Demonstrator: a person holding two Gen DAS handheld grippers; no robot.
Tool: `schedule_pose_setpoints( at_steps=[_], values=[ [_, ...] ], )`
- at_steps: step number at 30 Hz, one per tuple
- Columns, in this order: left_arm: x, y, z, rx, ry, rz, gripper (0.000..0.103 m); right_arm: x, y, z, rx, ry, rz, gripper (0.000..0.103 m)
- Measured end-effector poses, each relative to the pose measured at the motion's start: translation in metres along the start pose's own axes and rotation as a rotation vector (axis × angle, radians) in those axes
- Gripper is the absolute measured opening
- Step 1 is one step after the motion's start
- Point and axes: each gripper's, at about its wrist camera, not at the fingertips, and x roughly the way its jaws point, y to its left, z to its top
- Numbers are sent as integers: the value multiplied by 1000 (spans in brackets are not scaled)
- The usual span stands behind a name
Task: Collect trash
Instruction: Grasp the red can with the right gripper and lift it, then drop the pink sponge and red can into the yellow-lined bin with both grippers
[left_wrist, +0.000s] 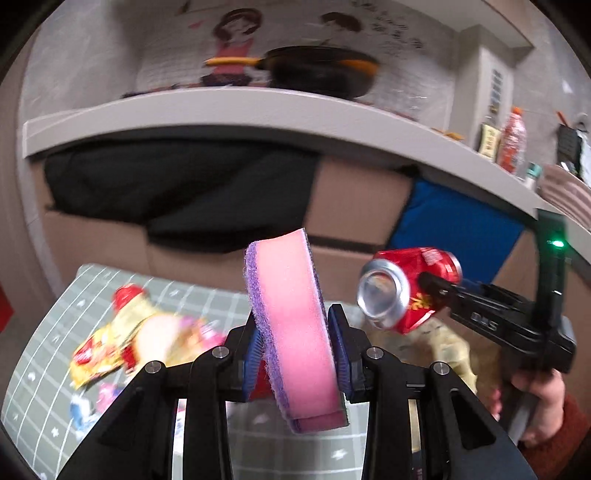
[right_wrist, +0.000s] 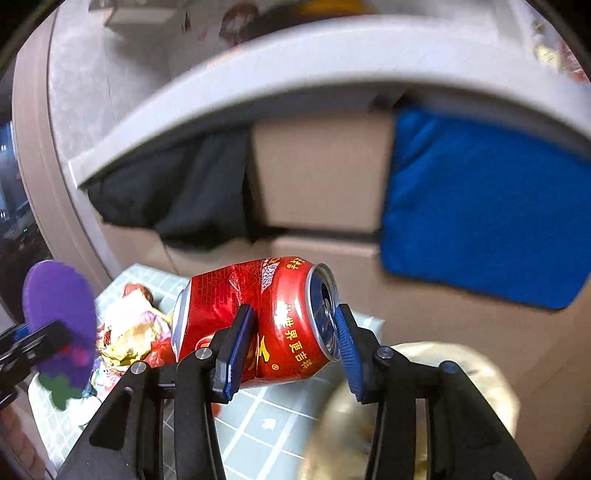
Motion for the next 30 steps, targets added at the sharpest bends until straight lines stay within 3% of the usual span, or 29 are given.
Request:
schedule_pose_setpoints(
  at_steps=[5, 9, 19, 30],
  values=[
    [26, -46, 11, 23, 15, -67, 35, -57, -42, -4, 7, -67, -105, 42],
    [54, -78, 10, 28, 52, -142, 35, -74, -72, -17, 42, -81, -158, 42],
    [98, -129, -12, 70, 154, -229, 35, -53, -103, -36, 97, -50, -224, 42],
    [134, -137, -33, 86, 254, -279, 35, -23, -118, -60, 124, 30, -243, 42]
  ],
)
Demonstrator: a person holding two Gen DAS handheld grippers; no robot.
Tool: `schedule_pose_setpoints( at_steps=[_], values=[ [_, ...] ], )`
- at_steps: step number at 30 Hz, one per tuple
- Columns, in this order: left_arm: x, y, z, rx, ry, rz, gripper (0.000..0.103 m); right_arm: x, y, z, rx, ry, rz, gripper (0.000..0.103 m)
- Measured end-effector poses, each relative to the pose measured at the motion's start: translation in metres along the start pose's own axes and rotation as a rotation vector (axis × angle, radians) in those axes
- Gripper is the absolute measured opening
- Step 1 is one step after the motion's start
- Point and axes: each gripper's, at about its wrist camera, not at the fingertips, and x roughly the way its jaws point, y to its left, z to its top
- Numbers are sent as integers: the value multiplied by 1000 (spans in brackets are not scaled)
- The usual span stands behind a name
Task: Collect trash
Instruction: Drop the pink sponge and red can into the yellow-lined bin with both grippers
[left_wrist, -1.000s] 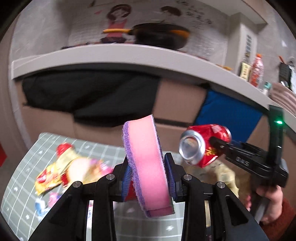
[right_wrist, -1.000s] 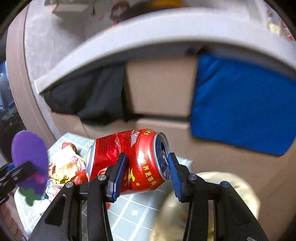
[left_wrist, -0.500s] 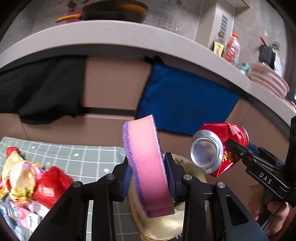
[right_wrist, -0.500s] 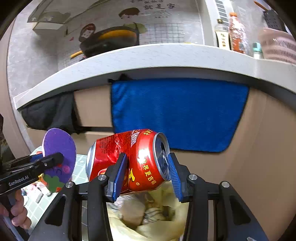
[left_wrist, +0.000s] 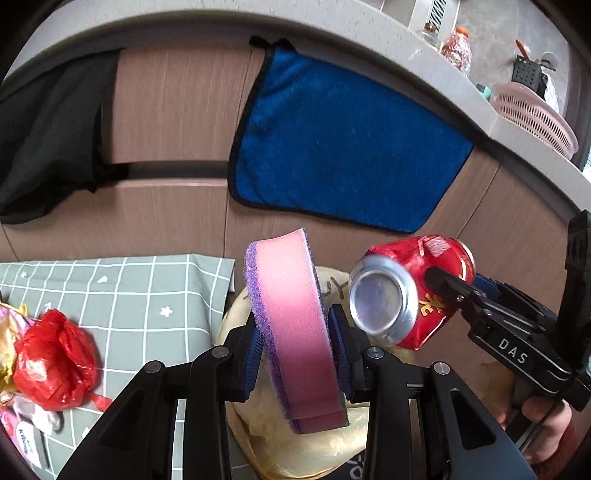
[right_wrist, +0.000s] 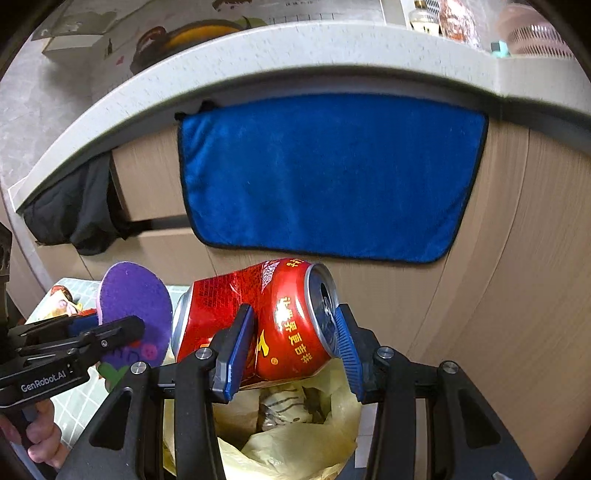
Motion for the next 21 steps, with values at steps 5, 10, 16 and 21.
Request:
schedule_pose_setpoints(
  at_steps=[5, 10, 16, 21],
  values=[
    [14, 9, -4, -29, 33, -27, 36, 12, -1, -9, 14, 40, 10, 42],
    [16, 13, -4, -4, 30, -38, 47, 15, -1, -13, 25, 47, 9, 42],
    [-13, 27, 1, -34, -17, 9, 48, 12, 2, -13, 46, 57, 24, 42],
    [-66, 55, -1, -82, -76, 144, 48, 1, 25, -7, 19, 32, 50, 42]
  ],
)
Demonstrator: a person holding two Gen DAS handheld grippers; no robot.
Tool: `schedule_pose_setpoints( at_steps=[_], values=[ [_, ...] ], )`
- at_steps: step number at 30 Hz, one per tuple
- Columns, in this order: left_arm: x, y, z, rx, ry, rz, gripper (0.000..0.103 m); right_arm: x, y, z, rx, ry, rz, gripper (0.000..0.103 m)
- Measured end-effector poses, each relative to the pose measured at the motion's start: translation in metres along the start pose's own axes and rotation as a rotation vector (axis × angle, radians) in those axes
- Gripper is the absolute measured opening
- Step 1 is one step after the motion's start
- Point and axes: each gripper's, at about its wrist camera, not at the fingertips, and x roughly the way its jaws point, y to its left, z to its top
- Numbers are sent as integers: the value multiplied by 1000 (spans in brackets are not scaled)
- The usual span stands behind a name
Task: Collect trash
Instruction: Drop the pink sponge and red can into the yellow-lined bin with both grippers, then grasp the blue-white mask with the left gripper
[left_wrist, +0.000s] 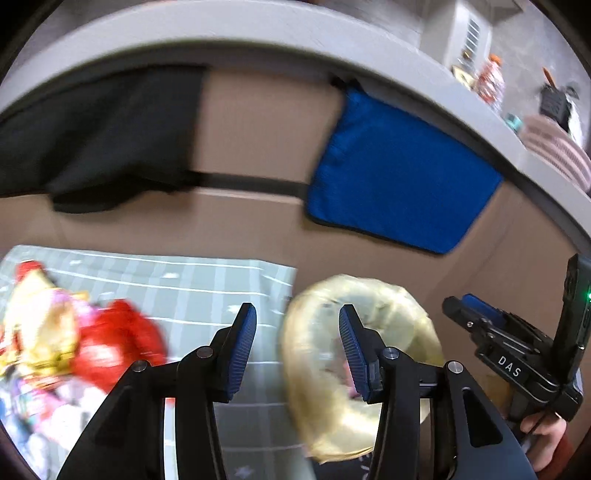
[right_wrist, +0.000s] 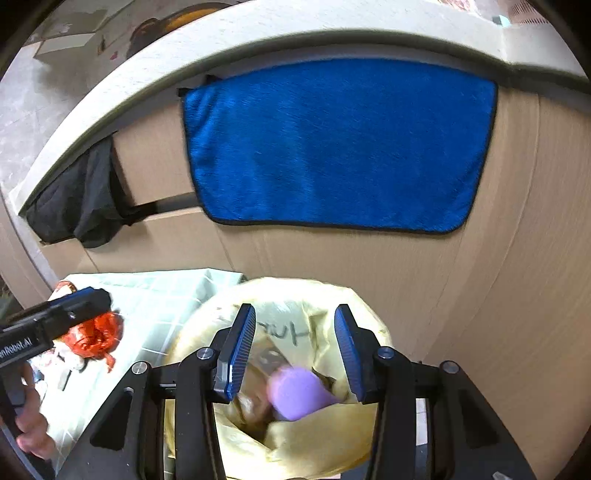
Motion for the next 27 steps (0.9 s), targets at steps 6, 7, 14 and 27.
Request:
schedule_pose_setpoints(
  at_steps=[6, 7, 14, 27],
  values=[
    [-70, 61, -9, -58, -99, 130, 48, -8, 62, 17, -66, -53, 136, 44],
    [-79, 73, -11, -67, -111, 145, 48, -8, 71, 19, -76, -57, 158, 45],
    [-134, 168, -40, -210, -173, 273, 48, 2, 158, 29, -165, -54, 307, 46],
    [-150, 266, -113, -404, -84, 382, 49, 21, 245, 7, -291, 0, 389, 46]
  ],
)
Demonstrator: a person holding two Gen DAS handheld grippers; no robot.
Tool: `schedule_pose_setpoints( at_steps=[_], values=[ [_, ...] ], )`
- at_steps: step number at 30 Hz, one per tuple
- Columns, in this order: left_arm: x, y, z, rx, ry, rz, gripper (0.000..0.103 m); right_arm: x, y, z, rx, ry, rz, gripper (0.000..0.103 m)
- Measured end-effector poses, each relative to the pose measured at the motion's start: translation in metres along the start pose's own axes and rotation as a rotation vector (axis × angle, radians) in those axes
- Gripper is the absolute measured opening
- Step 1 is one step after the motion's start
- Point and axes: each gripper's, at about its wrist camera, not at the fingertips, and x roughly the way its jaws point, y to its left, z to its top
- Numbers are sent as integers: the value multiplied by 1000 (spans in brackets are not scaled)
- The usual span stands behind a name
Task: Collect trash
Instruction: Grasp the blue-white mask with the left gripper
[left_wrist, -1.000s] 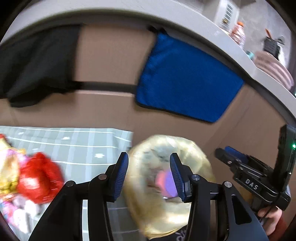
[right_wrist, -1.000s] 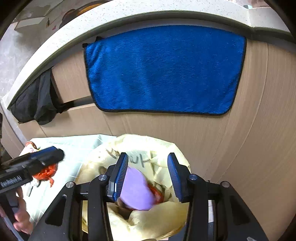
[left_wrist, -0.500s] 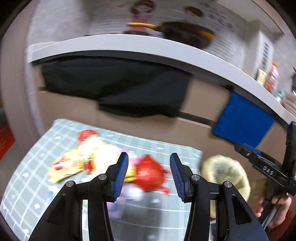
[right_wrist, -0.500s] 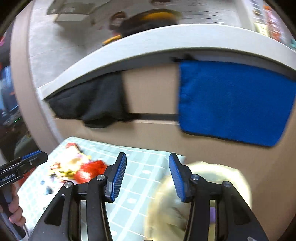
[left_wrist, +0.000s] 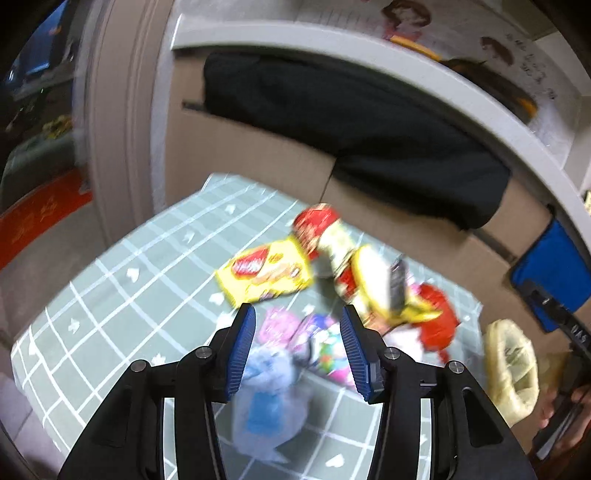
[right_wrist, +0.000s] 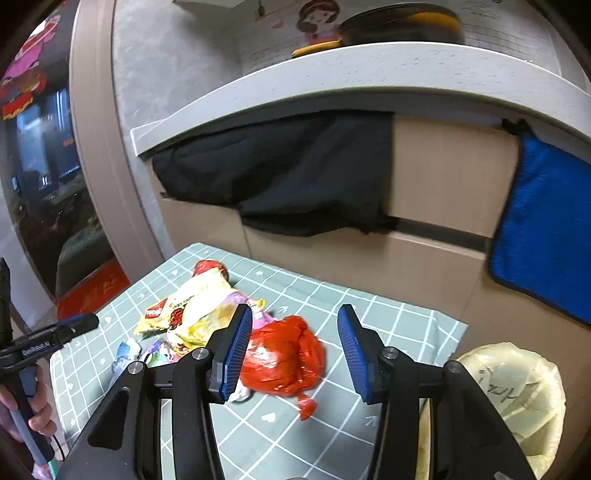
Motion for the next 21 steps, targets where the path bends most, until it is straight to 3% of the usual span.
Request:
schedule_pose_setpoints(
  at_steps=[8, 14, 21],
  values=[
    [46, 9, -34, 16, 138, 88, 49, 16, 2, -8, -7, 43, 9, 46],
    [51, 11, -38, -17, 135, 116, 49, 20, -3, -13, -5, 54, -2, 46],
    [45, 22, -37, -93, 144, 90, 49, 27, 6, -18, -19, 70, 29, 46]
  ],
)
